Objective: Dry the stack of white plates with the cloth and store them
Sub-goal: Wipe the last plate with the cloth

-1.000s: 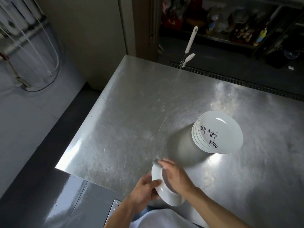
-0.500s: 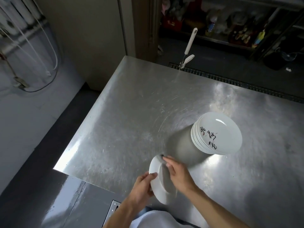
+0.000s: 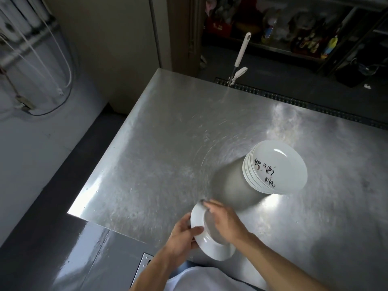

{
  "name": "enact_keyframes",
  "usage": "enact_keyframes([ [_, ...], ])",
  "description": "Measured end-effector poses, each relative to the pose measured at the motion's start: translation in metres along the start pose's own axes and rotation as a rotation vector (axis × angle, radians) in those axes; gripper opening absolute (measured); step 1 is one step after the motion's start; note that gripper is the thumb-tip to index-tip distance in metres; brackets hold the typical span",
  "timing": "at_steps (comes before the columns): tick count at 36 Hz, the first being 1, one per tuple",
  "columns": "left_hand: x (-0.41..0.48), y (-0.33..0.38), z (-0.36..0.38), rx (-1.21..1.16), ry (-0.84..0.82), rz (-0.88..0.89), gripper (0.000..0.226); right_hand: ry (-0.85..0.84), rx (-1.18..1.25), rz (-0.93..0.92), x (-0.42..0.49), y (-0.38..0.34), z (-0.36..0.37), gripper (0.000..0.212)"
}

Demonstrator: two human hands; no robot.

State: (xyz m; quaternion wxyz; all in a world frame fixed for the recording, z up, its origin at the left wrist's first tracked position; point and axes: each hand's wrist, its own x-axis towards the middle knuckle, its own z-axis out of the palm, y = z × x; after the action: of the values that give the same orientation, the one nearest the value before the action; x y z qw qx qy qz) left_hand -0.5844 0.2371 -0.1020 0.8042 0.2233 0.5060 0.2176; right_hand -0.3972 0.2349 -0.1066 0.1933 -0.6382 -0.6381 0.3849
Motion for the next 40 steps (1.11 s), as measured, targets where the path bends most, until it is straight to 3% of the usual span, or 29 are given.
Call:
enact_keyframes([
  [2,0.001,0.0,0.001,0.019,0.008,-0.01,0.044,0.039,-0.051,0.081,0.004,0.0,-0.001,0.063],
  [7,0.002,0.0,0.003,0.023,0.003,-0.03,0.041,-0.028,-0.044,-0.163,-0.008,-0.005,0.011,0.057],
  [11,0.001,-0.001,0.005,0.027,0.017,-0.037,0.048,0.042,-0.031,0.094,-0.004,0.012,0.002,0.067],
  [14,0.005,-0.005,0.005,-0.044,0.092,-0.013,0.034,0.15,-0.009,0.341,0.003,0.023,-0.003,0.046],
  [16,0.008,-0.003,0.006,-0.09,0.138,-0.024,0.024,0.188,0.025,0.408,0.001,0.025,-0.001,0.039],
  [19,0.008,0.003,0.005,-0.071,0.153,-0.104,0.027,0.231,0.077,0.347,-0.016,0.013,0.002,0.038],
  [22,0.004,0.006,0.001,0.007,0.085,-0.118,0.04,0.254,0.133,0.144,-0.029,-0.006,0.008,0.043],
  [27,-0.002,-0.005,0.003,0.077,-0.047,-0.091,0.034,-0.009,0.053,-0.072,-0.017,-0.025,0.024,0.052],
  [31,0.001,-0.003,-0.004,-0.02,0.005,-0.078,0.028,0.065,0.032,0.088,-0.002,-0.007,0.01,0.048],
  [35,0.003,0.006,-0.012,-0.1,0.039,-0.061,0.041,0.113,0.046,0.282,-0.013,0.015,-0.007,0.037],
  [40,0.009,0.014,-0.014,-0.255,0.084,-0.039,0.047,0.177,0.055,0.143,-0.045,-0.003,-0.01,0.04],
])
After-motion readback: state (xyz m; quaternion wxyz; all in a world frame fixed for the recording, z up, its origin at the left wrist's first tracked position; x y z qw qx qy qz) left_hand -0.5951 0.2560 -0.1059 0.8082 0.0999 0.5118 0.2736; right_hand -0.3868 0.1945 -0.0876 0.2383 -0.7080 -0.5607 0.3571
